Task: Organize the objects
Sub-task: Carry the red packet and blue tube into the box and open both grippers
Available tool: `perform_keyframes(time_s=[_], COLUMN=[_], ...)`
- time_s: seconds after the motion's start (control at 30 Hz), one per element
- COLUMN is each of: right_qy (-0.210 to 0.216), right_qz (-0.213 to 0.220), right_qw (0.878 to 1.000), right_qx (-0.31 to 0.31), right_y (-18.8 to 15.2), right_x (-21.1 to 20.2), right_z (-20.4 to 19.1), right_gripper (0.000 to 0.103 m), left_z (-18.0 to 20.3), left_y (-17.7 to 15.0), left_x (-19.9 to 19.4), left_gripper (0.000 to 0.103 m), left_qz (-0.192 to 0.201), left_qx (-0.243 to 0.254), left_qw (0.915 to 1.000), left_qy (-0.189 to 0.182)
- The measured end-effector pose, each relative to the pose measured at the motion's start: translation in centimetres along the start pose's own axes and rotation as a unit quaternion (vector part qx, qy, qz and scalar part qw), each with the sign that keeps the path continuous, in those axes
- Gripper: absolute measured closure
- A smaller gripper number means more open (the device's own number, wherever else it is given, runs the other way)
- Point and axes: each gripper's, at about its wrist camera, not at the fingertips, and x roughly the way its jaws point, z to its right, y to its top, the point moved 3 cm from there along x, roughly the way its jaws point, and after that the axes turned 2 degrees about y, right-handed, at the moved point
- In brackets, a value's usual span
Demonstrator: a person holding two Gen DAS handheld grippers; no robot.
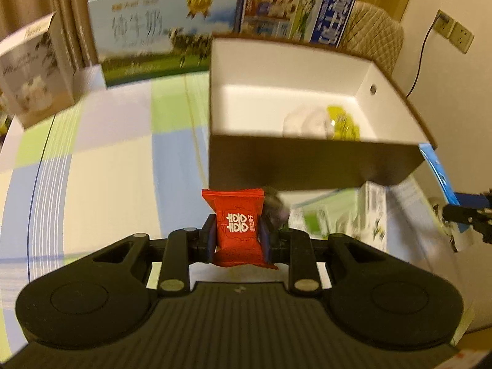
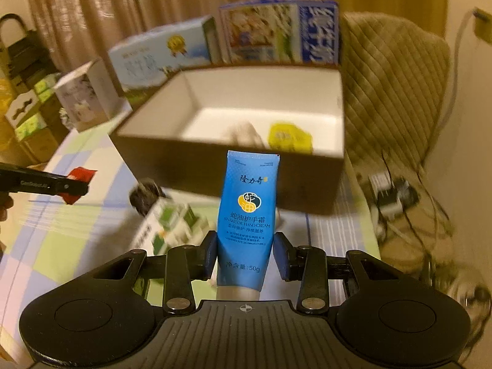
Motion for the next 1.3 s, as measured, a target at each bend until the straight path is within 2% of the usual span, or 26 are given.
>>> perform_keyframes(time_s=[0.23,0.33,0.6,0.93,1.27,1.3], right_qy=[0.021,0.024,0.04,0.037,0.033,0.032], right_qz=[0.031,0.035,0.027,-0.041,-0.058,-0.058], right_qw=[0.996,0.995,0.989,0.982,0.982,0.982], right_qx=[-0.076,-0.09,-0.139,-0.181,-0.178,-0.178], right_y=[6.0,8.4,12.5,13.7,14.6,14.7], right_x=[1.6,3.2,8.7,16.3,19.2,19.3], right_z=[-0.2,0.3,1.1,2.3,3.6,3.6], right_gripper=[0.067,0.067,0.067,0.067,0.067,0.067], left_z=[2.0,3.2,5.1,5.6,6.0,6.0], left_y=[5.6,8.4,13.6,15.4,16.5,16.5], left_x=[0.9,2.1,7.2,14.5,18.1,18.1], left_gripper=[0.08,0.08,0.08,0.08,0.079,0.076], left_qz=[0.028,0.033,0.01,-0.04,-0.056,-0.054], left_qx=[0.017,0.025,0.035,0.044,0.056,0.057], left_qw=[0.9994,0.9991,0.9991,0.9982,0.9969,0.9969], left_qy=[-0.009,-0.012,-0.023,-0.004,0.004,0.005])
